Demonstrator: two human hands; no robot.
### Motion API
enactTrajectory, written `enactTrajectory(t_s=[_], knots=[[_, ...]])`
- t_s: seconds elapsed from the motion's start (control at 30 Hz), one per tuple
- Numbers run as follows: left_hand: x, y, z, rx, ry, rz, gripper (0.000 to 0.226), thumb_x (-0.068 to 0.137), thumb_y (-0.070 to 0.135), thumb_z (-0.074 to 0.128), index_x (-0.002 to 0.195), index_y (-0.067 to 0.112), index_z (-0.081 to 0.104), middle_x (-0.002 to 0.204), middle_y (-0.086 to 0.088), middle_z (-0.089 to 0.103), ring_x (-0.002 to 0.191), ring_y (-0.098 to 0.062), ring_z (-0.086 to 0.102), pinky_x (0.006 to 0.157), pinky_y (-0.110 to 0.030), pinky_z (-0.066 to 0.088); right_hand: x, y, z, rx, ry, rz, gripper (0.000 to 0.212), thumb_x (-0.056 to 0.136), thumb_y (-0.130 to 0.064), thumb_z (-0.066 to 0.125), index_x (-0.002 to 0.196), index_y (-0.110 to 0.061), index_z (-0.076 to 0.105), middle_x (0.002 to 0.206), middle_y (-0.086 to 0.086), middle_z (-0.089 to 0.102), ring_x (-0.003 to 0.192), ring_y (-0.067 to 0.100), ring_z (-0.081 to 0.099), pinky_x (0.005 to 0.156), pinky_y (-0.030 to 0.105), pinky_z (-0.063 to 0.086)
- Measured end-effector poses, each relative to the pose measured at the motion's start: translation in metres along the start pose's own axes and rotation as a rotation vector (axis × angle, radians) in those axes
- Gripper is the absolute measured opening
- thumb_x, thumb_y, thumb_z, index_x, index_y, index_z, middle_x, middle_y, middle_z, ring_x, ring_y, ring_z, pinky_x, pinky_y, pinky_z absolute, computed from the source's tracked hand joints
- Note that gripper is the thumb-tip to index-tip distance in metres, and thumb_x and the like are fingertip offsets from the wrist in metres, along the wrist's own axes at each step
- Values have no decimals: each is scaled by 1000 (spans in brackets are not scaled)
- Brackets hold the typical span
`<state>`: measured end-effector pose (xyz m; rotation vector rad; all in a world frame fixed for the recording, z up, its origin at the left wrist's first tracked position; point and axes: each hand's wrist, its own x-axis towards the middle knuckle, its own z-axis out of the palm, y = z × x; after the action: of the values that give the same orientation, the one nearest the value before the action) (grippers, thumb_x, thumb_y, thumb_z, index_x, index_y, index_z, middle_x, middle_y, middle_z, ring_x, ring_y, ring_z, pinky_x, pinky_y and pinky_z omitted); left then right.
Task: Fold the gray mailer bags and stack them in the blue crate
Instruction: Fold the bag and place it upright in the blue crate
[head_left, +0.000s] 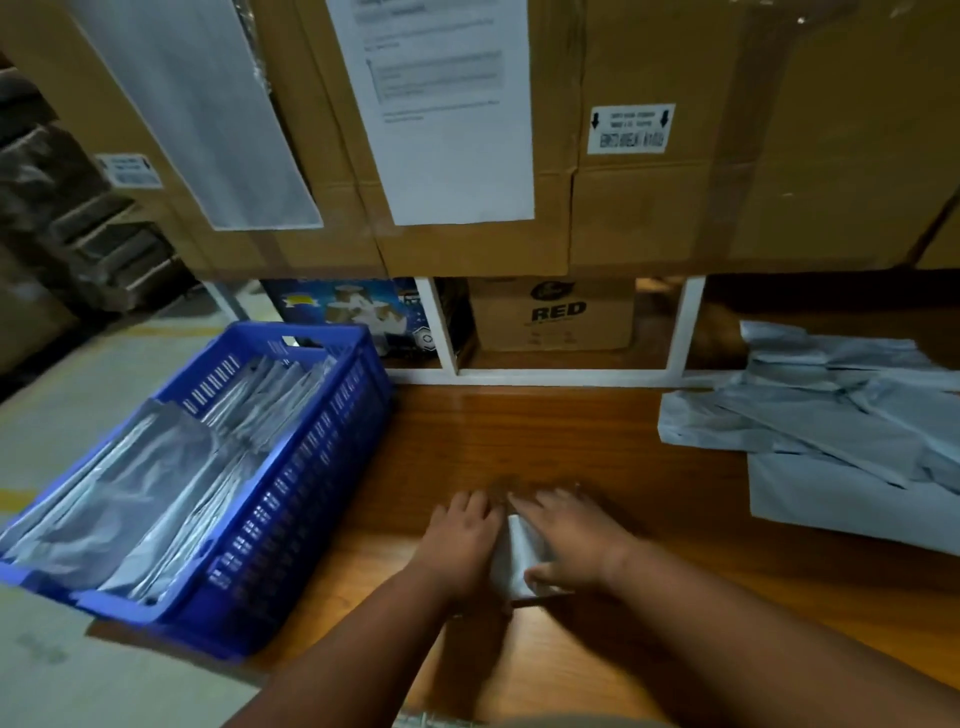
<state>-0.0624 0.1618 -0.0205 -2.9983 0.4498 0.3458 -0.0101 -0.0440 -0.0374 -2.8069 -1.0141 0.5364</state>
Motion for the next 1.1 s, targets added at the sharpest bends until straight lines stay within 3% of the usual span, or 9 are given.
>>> enactTrajectory(t_s=[0.1,0.2,0.3,0.37,0.5,0.7,0.8,0.97,1.1], knots=[[-13,-10,-18,0,164,49,61,84,55,76,135,29,54,132,2,46,117,-20,44,96,-37,45,9,-16,-33,-92,103,-89,52,91,-61,69,134,-36,58,141,1,48,134,27,43,115,47,34],[-31,-32,-41,-110,233,-22,32,93,44,71,121,31,59,122,8,49,106,-14,49,89,-31,48,18,-33,-64,-61,167,-160,23,95,-49,70,115,-41,61,123,-12,50,118,16,47,106,42,41],[-55,-66,-71,-260,308,-126,18,95,42,70,106,37,56,105,14,58,94,-9,57,84,-36,57,31,-55,-102,-42,220,-202,16,97,-48,67,96,-47,51,106,-23,51,104,6,47,103,42,42],[-73,-93,-89,-270,353,-187,16,96,36,69,103,34,56,99,11,64,93,-11,63,82,-37,57,43,-74,-131,-41,241,-223,16,97,-50,67,93,-50,52,102,-23,53,101,3,49,101,40,44],[-112,-154,-114,-229,474,-330,18,87,31,71,100,27,59,98,-1,72,94,-27,67,72,-37,50,81,-123,-179,-88,333,-302,13,99,-46,69,111,-45,66,107,-21,61,101,3,58,96,39,54],[-176,-243,-119,-252,562,-508,38,89,53,79,86,26,52,82,3,64,83,-28,63,66,-37,45,148,-214,-225,-76,404,-445,9,102,-46,64,111,-44,66,98,-26,57,93,-3,54,84,32,53],[-198,-269,-113,-288,567,-522,49,87,59,78,76,24,47,68,9,48,72,-21,48,62,-37,34,187,-256,-242,-184,335,-511,19,102,-46,65,120,-45,66,108,-23,61,98,2,53,84,37,51],[-218,-304,-111,-349,651,-636,35,85,52,82,85,22,63,78,7,64,79,-21,60,68,-38,49,242,-305,-259,-178,192,-538,17,96,-37,74,112,-40,68,109,-18,68,99,12,64,85,39,55],[-232,-334,-96,-263,523,-746,31,89,51,78,87,26,58,85,8,62,91,-24,61,68,-35,43,280,-338,-242,-230,170,-559,9,98,-35,70,106,-40,68,107,-17,68,100,15,64,85,40,55]])
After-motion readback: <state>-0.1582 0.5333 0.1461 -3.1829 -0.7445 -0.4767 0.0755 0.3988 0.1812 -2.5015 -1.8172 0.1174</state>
